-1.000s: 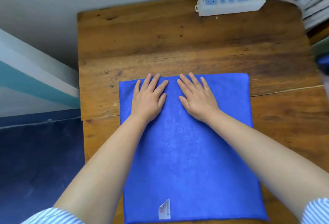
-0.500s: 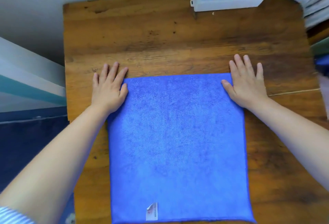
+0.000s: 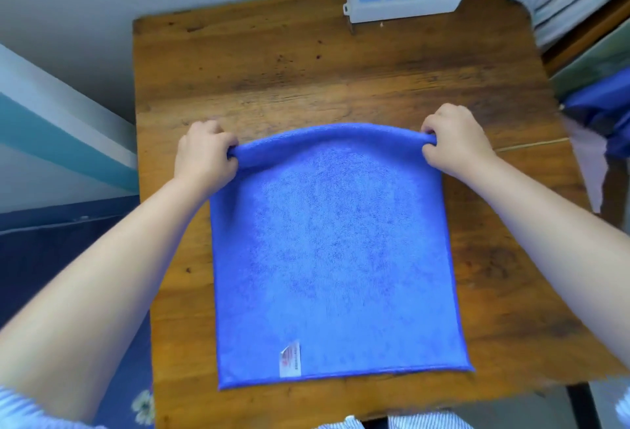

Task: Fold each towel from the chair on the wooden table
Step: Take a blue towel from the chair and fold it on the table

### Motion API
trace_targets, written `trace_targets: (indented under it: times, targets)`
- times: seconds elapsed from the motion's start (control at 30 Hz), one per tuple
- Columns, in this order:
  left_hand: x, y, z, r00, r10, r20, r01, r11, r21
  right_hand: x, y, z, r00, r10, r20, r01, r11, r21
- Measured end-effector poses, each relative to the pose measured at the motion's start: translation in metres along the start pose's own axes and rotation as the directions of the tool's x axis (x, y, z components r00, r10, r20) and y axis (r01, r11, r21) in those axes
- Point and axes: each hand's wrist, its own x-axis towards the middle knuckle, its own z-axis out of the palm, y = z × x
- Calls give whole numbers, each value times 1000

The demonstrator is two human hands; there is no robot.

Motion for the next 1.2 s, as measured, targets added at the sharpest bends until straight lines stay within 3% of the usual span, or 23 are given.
trace_targets:
  times: [0.2, 0.43, 0.67, 1.2]
  targets:
    - [-81, -3, -11, 967, 213, -137, -235, 957, -172, -83, 4, -4, 982, -23, -189, 52, 987, 153]
    - [-190, -5, -5, 871, 469, -147, -485, 868, -108, -195, -1, 13, 975, -120, -188, 166, 954, 251]
    - [-251, -6, 31, 887, 443, -126, -460, 871, -171, -253, 6, 49, 980, -7, -200, 90, 907, 411]
    - [-283, -5, 62, 901, 422, -97, -430, 899, -83, -285, 11, 96, 965, -82, -251, 160, 936, 312]
